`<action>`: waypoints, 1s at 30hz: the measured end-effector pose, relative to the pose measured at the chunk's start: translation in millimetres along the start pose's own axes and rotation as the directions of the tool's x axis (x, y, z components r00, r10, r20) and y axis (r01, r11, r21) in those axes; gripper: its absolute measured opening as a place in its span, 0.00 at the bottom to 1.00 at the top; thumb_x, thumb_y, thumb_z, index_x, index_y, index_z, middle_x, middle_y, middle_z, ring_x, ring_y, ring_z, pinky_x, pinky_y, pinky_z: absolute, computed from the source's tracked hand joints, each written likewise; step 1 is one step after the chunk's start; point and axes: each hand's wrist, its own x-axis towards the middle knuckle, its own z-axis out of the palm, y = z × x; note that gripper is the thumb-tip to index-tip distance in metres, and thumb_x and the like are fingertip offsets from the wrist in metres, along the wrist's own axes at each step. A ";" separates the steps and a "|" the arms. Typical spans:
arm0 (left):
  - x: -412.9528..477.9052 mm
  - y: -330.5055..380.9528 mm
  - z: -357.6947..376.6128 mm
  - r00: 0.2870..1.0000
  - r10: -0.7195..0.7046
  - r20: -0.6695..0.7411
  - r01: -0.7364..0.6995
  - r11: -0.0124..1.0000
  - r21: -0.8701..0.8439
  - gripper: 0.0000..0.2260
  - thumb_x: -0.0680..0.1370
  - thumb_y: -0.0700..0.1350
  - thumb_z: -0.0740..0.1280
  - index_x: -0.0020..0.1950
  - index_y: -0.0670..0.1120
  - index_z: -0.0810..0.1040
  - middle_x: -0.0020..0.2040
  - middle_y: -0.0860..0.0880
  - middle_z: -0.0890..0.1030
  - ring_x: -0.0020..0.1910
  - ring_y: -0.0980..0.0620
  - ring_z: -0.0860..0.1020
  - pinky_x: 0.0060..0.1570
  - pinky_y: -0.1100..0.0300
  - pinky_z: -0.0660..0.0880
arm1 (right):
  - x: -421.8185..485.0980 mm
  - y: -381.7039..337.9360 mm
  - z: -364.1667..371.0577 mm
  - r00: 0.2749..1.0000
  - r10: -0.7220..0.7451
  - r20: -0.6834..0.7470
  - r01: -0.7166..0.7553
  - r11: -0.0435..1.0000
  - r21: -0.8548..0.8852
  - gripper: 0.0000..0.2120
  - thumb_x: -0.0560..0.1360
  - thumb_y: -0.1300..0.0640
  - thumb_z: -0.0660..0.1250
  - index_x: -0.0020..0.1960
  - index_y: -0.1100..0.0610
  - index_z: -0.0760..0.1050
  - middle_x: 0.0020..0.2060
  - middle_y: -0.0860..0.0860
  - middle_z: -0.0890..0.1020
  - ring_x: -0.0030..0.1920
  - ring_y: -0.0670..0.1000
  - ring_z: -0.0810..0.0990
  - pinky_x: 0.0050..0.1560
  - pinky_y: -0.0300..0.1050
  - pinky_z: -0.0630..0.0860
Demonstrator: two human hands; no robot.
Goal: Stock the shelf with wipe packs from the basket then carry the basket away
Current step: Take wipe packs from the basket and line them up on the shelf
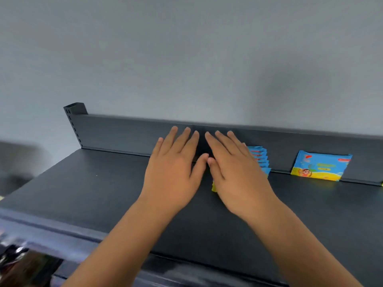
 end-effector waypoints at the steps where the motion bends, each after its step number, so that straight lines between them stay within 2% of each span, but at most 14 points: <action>1: -7.7 -8.0 -4.1 0.999 -0.050 -0.018 0.050 0.999 0.018 0.29 0.84 0.61 0.50 0.81 0.49 0.64 0.82 0.50 0.63 0.83 0.48 0.53 0.80 0.47 0.52 | 4.3 -10.8 3.5 1.000 -0.005 0.003 0.005 1.000 0.012 0.26 0.86 0.45 0.49 0.83 0.46 0.51 0.83 0.46 0.54 0.83 0.49 0.45 0.82 0.51 0.48; 7: -64.7 -64.3 -32.1 0.932 -0.349 -0.100 0.359 0.927 0.107 0.31 0.83 0.63 0.47 0.81 0.49 0.65 0.81 0.49 0.65 0.83 0.46 0.55 0.79 0.44 0.53 | 16.8 -88.4 47.3 0.996 -0.045 0.080 0.034 0.990 0.138 0.29 0.84 0.39 0.46 0.83 0.48 0.50 0.83 0.49 0.55 0.83 0.52 0.45 0.82 0.55 0.49; 11: -120.1 -101.1 -58.2 0.846 -0.517 -0.129 0.533 0.823 0.194 0.30 0.84 0.64 0.47 0.82 0.50 0.63 0.82 0.50 0.63 0.83 0.47 0.53 0.80 0.44 0.52 | 11.5 -147.2 78.5 0.968 -0.206 0.145 0.167 0.955 0.245 0.30 0.84 0.39 0.46 0.83 0.48 0.50 0.83 0.50 0.56 0.83 0.52 0.46 0.82 0.55 0.49; 15: -183.9 -132.5 -84.5 0.734 -0.657 -0.172 0.678 0.694 0.242 0.31 0.83 0.65 0.45 0.82 0.52 0.62 0.83 0.52 0.61 0.84 0.50 0.50 0.80 0.46 0.50 | -5.2 -208.1 115.0 0.898 -0.382 0.219 0.296 0.892 0.342 0.30 0.83 0.39 0.46 0.83 0.49 0.51 0.83 0.51 0.56 0.83 0.53 0.45 0.81 0.56 0.50; 19: -237.3 -161.1 -112.2 0.629 -0.741 -0.236 0.777 0.585 0.234 0.30 0.83 0.64 0.46 0.82 0.53 0.62 0.82 0.54 0.62 0.84 0.50 0.50 0.81 0.46 0.49 | -24.0 -269.6 147.9 0.818 -0.511 0.265 0.383 0.827 0.412 0.31 0.83 0.38 0.45 0.83 0.49 0.51 0.82 0.51 0.56 0.83 0.53 0.47 0.81 0.57 0.52; 23: -283.2 -191.2 -139.4 0.571 -0.774 -0.274 0.818 0.508 0.270 0.29 0.83 0.64 0.48 0.81 0.53 0.64 0.82 0.52 0.63 0.84 0.49 0.52 0.81 0.45 0.51 | -40.2 -329.4 171.2 0.754 -0.595 0.279 0.438 0.771 0.462 0.29 0.84 0.39 0.46 0.83 0.48 0.48 0.83 0.50 0.54 0.83 0.52 0.46 0.82 0.56 0.50; 26: -319.8 -215.7 -160.5 0.513 -0.802 -0.305 0.853 0.435 0.288 0.31 0.83 0.65 0.47 0.81 0.52 0.64 0.82 0.52 0.63 0.83 0.49 0.52 0.81 0.45 0.51 | -54.4 -375.0 186.7 0.714 -0.645 0.272 0.475 0.732 0.488 0.29 0.85 0.40 0.47 0.83 0.48 0.50 0.83 0.49 0.55 0.83 0.52 0.47 0.82 0.55 0.50; 30: -367.5 -246.1 -186.8 0.443 -0.833 -0.331 0.885 0.348 0.309 0.30 0.83 0.64 0.48 0.81 0.52 0.64 0.82 0.52 0.63 0.83 0.49 0.52 0.81 0.46 0.51 | -75.6 -435.0 212.0 0.676 -0.695 0.245 0.516 0.684 0.516 0.34 0.81 0.36 0.40 0.82 0.49 0.54 0.82 0.50 0.59 0.83 0.53 0.51 0.81 0.56 0.54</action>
